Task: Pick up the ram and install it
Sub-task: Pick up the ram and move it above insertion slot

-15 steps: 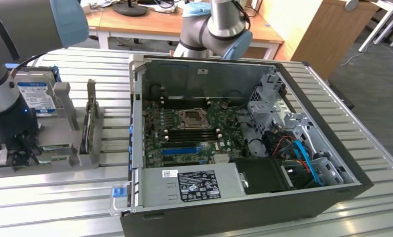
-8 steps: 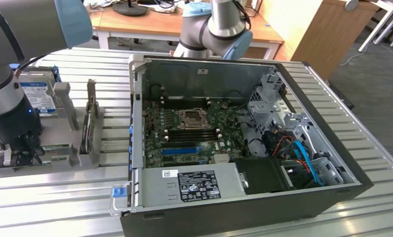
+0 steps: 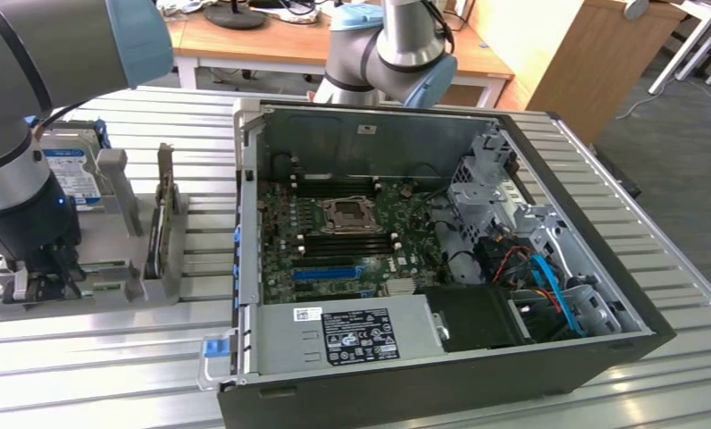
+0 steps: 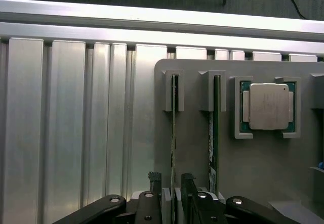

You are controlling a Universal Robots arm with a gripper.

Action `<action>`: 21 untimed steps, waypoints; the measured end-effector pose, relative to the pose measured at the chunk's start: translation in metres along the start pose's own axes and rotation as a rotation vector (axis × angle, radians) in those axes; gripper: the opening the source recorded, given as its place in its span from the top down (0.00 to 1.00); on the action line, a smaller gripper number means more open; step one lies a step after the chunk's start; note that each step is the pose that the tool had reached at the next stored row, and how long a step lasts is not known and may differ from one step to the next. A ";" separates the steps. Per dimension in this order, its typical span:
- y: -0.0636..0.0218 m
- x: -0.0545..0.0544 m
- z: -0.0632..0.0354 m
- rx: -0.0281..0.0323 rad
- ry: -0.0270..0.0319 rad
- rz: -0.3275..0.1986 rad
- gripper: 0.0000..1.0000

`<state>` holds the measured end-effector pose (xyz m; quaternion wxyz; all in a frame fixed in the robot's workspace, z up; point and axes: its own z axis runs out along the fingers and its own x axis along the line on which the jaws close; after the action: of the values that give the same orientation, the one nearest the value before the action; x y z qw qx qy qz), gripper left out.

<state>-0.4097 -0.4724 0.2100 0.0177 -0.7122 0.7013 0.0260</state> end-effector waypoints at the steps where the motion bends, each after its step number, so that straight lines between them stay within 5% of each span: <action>1: 0.0000 0.000 0.0000 -0.0001 0.0000 0.000 0.70; 21: -0.0010 -0.002 0.0024 -0.0001 -0.0001 0.000 0.70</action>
<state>-0.4088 -0.4700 0.2077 0.0177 -0.7123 0.7012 0.0261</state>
